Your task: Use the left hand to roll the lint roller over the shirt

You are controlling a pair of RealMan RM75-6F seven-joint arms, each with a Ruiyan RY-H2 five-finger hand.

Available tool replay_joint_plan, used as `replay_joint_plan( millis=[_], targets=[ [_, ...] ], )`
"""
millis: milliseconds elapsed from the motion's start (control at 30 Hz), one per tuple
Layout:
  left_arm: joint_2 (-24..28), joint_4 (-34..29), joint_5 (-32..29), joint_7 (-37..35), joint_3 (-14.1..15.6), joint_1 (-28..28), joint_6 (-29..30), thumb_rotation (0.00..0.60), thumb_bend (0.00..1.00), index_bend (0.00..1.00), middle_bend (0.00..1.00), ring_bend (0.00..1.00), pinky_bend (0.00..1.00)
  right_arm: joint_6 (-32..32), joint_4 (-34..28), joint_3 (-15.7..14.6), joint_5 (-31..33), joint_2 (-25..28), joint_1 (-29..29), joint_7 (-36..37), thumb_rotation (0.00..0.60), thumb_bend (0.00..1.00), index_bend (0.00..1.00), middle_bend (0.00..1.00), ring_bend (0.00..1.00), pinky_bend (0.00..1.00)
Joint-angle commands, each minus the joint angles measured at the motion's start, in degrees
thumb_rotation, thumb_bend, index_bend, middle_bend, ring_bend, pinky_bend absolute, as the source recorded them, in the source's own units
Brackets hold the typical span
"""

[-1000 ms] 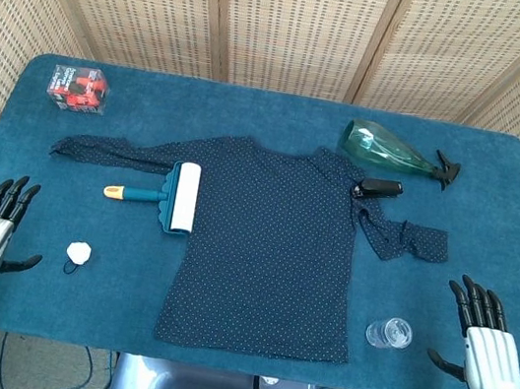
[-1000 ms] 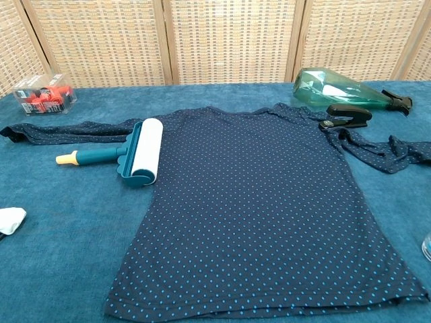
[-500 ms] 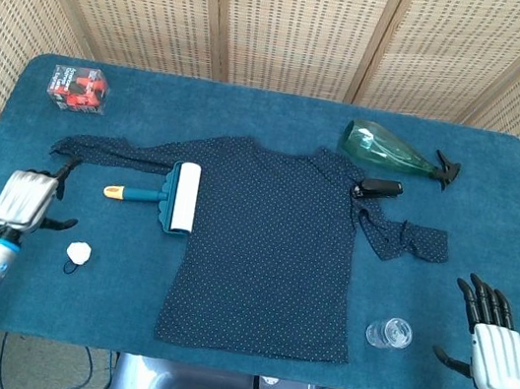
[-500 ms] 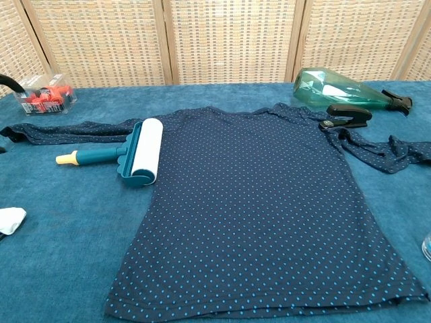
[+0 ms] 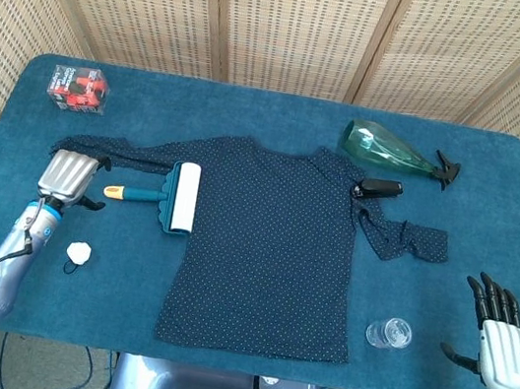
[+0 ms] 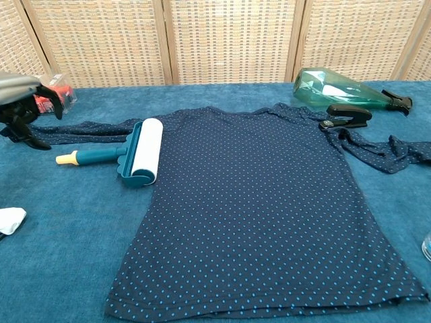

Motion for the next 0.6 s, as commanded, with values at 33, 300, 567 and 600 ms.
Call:
replay_joint_plan(
  millis=[33, 300, 567, 600],
  targets=[
    [-2.05, 2.52, -2.34, 0.48, 0.0, -2.06, -2.41, 0.6, 0.19, 0.39, 0.86, 0.72, 0.68, -0.38, 0.37, 0.15, 0.47, -0.09, 0.11, 0.04, 0.6, 0.09, 0.0, 0.0, 0.0, 0.0],
    [-6.13, 8.46, -5.57, 1.08, 0.89, -5.76, -5.14, 0.6, 0.23, 0.41, 0.86, 0.72, 0.68, -1.62, 1.63, 0.4, 1.79, -0.7, 0.43, 0.2, 0.6, 0.09, 0.0, 0.0, 0.0, 0.0],
    [-10.13, 14.27, -8.33, 1.3, 1.84, -9.1, -7.94, 0.6, 0.24, 0.42, 0.86, 0.72, 0.68, -2.21, 2.16, 0.37, 2.08, -1.0, 0.63, 0.24, 0.6, 0.09, 0.0, 0.0, 0.0, 0.0],
    [-10.35, 14.52, -8.43, 1.25, 1.94, -9.25, -8.05, 0.6, 0.26, 0.42, 0.86, 0.72, 0.68, -2.22, 2.2, 0.38, 2.11, -1.01, 0.63, 0.24, 0.6, 0.09, 0.0, 0.0, 0.0, 0.0]
  ],
)
